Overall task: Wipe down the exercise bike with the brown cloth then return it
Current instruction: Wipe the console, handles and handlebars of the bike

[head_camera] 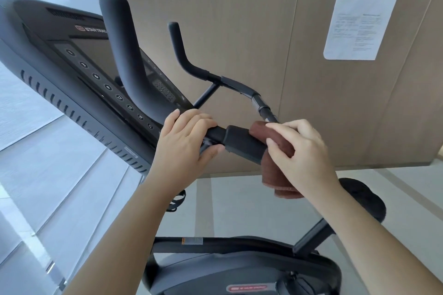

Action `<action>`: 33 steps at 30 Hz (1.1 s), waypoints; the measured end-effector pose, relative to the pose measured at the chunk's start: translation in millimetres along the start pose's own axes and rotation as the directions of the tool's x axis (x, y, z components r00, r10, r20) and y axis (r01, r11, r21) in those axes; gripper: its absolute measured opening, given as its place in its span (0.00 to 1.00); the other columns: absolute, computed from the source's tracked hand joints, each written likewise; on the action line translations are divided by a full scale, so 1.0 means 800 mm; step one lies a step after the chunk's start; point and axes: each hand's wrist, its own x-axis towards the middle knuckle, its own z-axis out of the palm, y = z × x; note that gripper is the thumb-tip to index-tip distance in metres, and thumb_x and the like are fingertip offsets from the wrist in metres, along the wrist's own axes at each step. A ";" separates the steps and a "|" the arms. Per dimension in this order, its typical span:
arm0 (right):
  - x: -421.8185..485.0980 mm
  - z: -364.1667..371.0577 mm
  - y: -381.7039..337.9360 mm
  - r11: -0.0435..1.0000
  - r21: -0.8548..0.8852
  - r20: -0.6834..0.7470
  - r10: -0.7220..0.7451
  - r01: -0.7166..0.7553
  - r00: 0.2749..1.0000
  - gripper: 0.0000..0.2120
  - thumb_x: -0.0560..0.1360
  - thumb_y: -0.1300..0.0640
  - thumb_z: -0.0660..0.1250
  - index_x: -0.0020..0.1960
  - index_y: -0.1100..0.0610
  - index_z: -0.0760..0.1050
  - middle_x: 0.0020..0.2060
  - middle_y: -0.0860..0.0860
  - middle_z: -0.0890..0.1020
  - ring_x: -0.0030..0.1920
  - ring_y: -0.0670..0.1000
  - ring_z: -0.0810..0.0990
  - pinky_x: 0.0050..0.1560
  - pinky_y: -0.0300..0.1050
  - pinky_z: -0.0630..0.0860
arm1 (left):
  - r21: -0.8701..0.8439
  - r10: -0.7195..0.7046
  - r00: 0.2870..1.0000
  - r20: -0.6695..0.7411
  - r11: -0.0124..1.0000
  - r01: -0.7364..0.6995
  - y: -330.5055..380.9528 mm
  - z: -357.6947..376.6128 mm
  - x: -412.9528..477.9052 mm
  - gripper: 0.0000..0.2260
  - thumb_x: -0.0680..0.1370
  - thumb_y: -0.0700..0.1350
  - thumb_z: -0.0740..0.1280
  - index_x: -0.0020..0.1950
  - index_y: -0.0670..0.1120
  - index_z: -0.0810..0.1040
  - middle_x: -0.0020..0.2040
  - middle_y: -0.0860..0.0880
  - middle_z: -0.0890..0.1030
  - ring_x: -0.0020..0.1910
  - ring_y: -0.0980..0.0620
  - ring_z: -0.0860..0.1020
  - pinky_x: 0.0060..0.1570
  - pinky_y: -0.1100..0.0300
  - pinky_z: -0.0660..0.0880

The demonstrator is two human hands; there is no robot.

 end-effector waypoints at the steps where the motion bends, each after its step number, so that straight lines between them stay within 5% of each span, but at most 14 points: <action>1: -0.004 -0.008 0.019 1.000 -0.008 0.027 0.028 -0.027 0.999 0.13 0.73 0.54 0.65 0.56 0.51 0.78 0.48 0.51 0.77 0.49 0.54 0.75 0.49 0.42 0.67 | 0.010 -0.012 1.000 0.010 1.000 0.012 0.003 0.000 0.000 0.19 0.74 0.57 0.60 0.52 0.42 0.76 0.52 0.48 0.80 0.58 0.46 0.73 0.61 0.49 0.59; 5: 0.005 -0.031 0.058 0.992 0.083 0.099 0.089 -0.098 0.991 0.13 0.72 0.60 0.68 0.56 0.53 0.79 0.49 0.51 0.78 0.52 0.55 0.77 0.54 0.44 0.70 | 0.063 -0.050 0.998 0.038 0.997 0.048 0.012 -0.002 0.002 0.22 0.73 0.59 0.60 0.52 0.42 0.77 0.52 0.46 0.80 0.58 0.44 0.74 0.62 0.49 0.58; 10: 0.070 -0.003 0.003 0.932 0.346 0.328 -0.230 0.110 0.916 0.14 0.74 0.55 0.67 0.59 0.46 0.77 0.51 0.48 0.78 0.52 0.47 0.76 0.54 0.41 0.71 | 0.143 -0.102 0.992 0.078 0.986 0.090 0.021 -0.001 0.002 0.23 0.70 0.58 0.65 0.53 0.41 0.76 0.54 0.46 0.80 0.59 0.45 0.74 0.63 0.45 0.61; 14: 0.086 -0.002 0.035 0.876 0.477 0.488 -0.325 0.065 0.810 0.16 0.73 0.55 0.67 0.58 0.40 0.76 0.51 0.44 0.76 0.51 0.40 0.74 0.55 0.31 0.67 | 0.176 -0.136 0.988 0.075 0.977 0.121 0.036 0.003 0.002 0.24 0.69 0.57 0.70 0.53 0.39 0.76 0.55 0.45 0.80 0.59 0.44 0.75 0.62 0.43 0.63; 23: 0.131 0.016 0.061 0.686 0.699 0.352 -0.576 0.202 0.738 0.17 0.71 0.58 0.70 0.57 0.44 0.77 0.49 0.47 0.78 0.51 0.39 0.75 0.55 0.26 0.65 | 0.196 -0.294 0.948 0.124 0.944 0.267 0.063 -0.001 0.007 0.23 0.71 0.57 0.64 0.55 0.39 0.76 0.58 0.45 0.78 0.64 0.47 0.69 0.63 0.45 0.62; 28: 0.142 0.052 0.041 0.628 0.767 0.497 -0.711 0.131 0.497 0.22 0.72 0.54 0.69 0.61 0.35 0.70 0.53 0.43 0.76 0.55 0.40 0.74 0.60 0.37 0.67 | 0.150 -0.362 0.929 0.080 0.926 0.348 0.076 -0.001 0.010 0.21 0.69 0.50 0.70 0.53 0.36 0.77 0.59 0.48 0.75 0.64 0.46 0.69 0.60 0.49 0.68; 33: 0.140 0.047 0.109 0.522 0.822 0.377 -0.798 0.227 0.471 0.22 0.69 0.54 0.66 0.59 0.36 0.73 0.53 0.41 0.75 0.57 0.42 0.74 0.60 0.33 0.66 | 0.143 -0.422 0.904 0.062 0.901 0.411 0.082 0.001 0.009 0.20 0.69 0.50 0.70 0.55 0.39 0.76 0.61 0.50 0.74 0.66 0.47 0.69 0.60 0.52 0.68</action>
